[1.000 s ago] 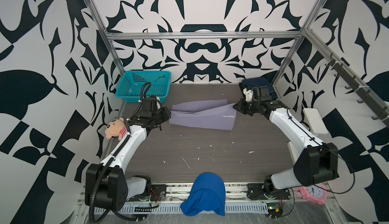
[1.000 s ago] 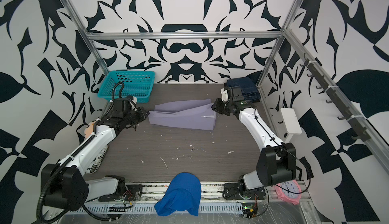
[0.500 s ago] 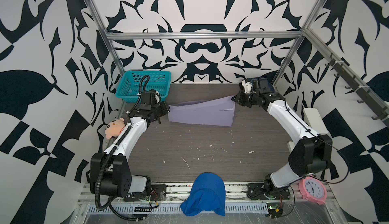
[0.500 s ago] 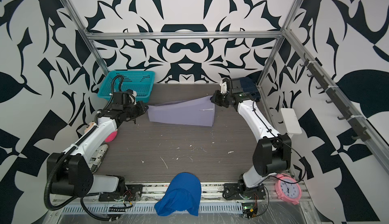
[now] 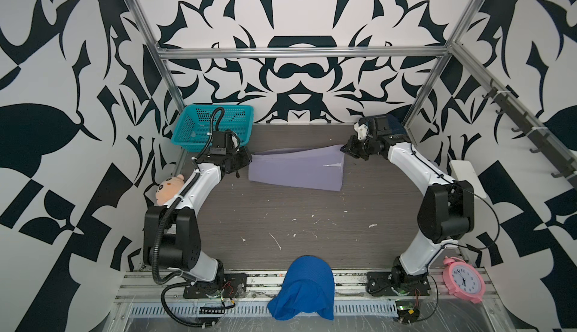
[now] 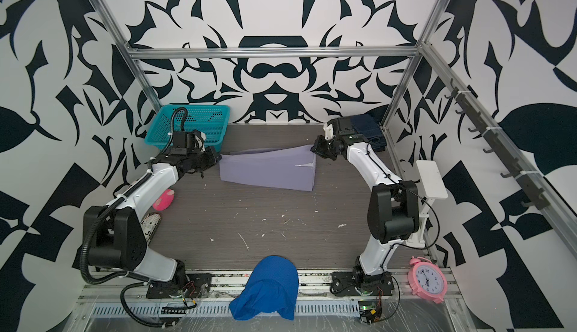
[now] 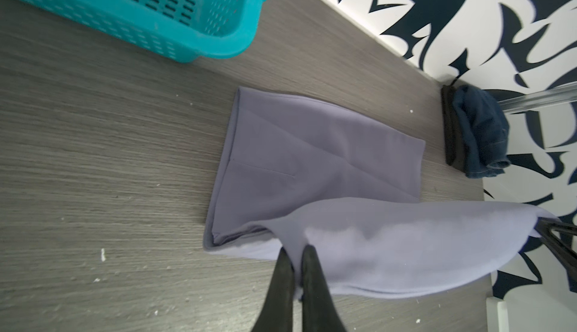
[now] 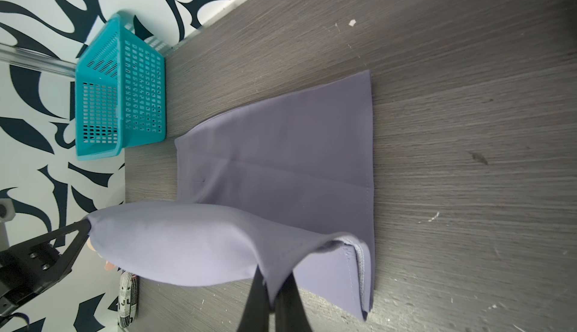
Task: Fold and stack the skirts
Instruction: 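Fold the held near edge over toward the far edge with both grippers, then lay the folded edge down and open both grippers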
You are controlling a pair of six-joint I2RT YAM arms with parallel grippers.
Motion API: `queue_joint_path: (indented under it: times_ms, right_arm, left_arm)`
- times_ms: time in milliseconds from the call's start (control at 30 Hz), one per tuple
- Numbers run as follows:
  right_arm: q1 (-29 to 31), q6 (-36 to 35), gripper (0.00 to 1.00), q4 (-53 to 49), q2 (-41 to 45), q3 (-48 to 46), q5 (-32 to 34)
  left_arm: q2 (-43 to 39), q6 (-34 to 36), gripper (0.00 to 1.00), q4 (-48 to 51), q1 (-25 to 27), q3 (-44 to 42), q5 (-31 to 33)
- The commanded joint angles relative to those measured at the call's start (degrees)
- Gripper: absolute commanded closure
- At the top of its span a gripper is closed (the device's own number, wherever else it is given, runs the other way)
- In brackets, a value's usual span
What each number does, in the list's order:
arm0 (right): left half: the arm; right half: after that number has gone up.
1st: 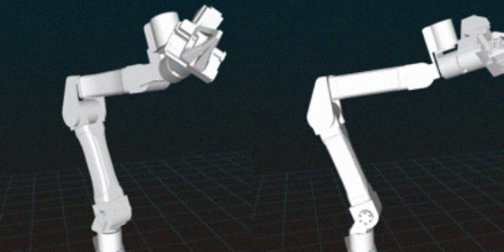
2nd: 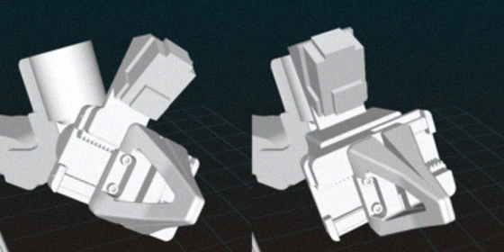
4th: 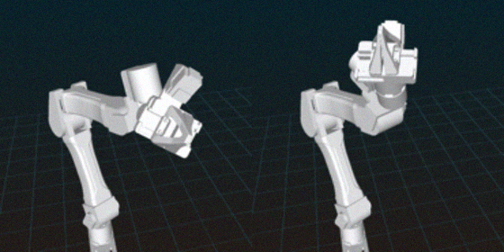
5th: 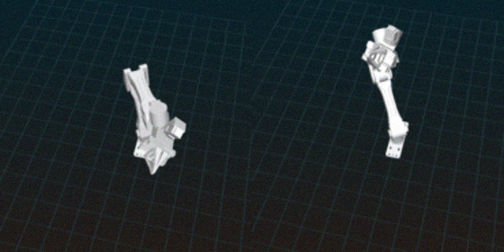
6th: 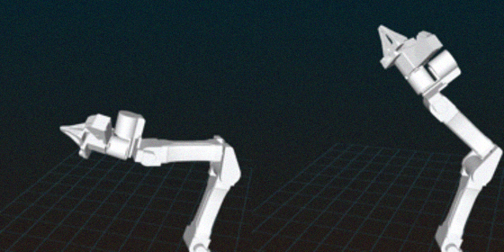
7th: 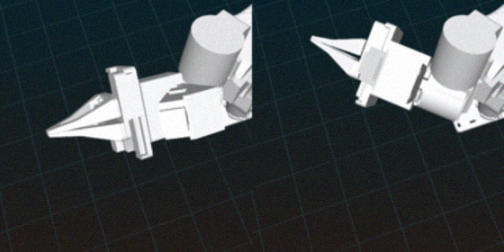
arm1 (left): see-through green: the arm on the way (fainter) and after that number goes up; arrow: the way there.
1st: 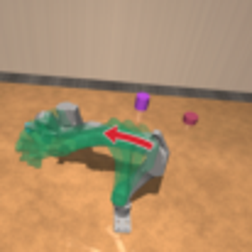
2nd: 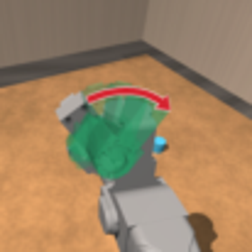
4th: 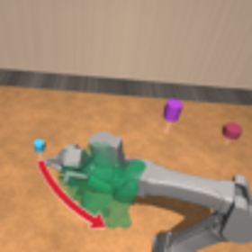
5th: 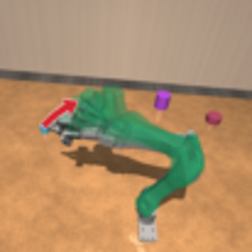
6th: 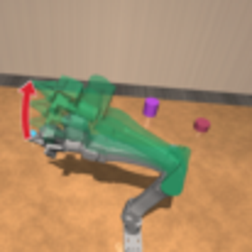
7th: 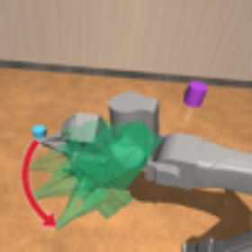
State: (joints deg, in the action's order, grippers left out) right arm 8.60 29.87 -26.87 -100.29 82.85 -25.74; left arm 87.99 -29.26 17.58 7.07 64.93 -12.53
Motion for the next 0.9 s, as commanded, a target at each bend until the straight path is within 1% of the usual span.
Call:
queue_joint_path:
  times_ms: [0,367,567,600,633,667,700,733,767,800,833,867]
  right_arm:
    - [-0.5,-1.2,1.00,2.5,-0.5,4.1,0.5]
    - [-0.5,-1.0,1.00,2.3,-8.0,9.2,-0.1]
    - [-0.4,-0.3,1.00,2.4,-12.5,11.6,-0.4]
    - [-0.5,-0.3,1.00,2.4,-13.2,12.2,-0.5]
    - [-0.5,-0.2,1.00,2.4,-13.9,12.6,-0.5]
    - [-0.6,-0.1,0.93,2.5,-14.8,13.3,-0.4]
    - [-0.6,0.3,0.83,2.6,-15.8,14.4,-0.3]
    - [-0.7,0.5,0.74,2.3,-17.0,15.9,-0.4]
    - [-0.8,0.4,0.60,1.3,-18.9,18.6,-0.5]
    - [-0.9,-0.1,0.56,-0.9,-21.0,22.7,-0.7]
    - [-1.1,-0.7,0.50,-3.7,-23.2,27.3,-0.6]
    - [-1.1,-1.1,0.48,-5.8,-24.7,31.0,-0.5]
  left_arm:
    - [1.8,1.2,1.00,-0.7,-1.0,2.0,0.2]
    - [8.8,1.1,1.00,0.3,-1.1,6.9,-1.3]
    - [12.2,1.0,1.00,0.9,-1.1,7.9,-1.9]
    - [12.8,1.1,0.97,1.1,-1.1,8.2,-1.6]
    - [13.3,1.3,0.88,1.6,-1.1,8.6,-1.2]
    - [13.8,1.4,0.75,2.3,-1.2,9.3,-0.3]
    - [14.5,1.6,0.66,2.9,-1.3,10.0,0.3]
    - [15.0,1.9,0.64,3.1,-1.3,10.6,0.4]
    - [15.5,2.2,0.62,3.5,-1.5,11.6,0.8]
    - [15.8,2.2,0.58,4.1,-1.6,12.8,1.6]
    - [16.1,2.3,0.52,4.7,-1.7,14.0,2.6]
    - [16.1,2.4,0.48,5.4,-1.7,15.0,3.4]
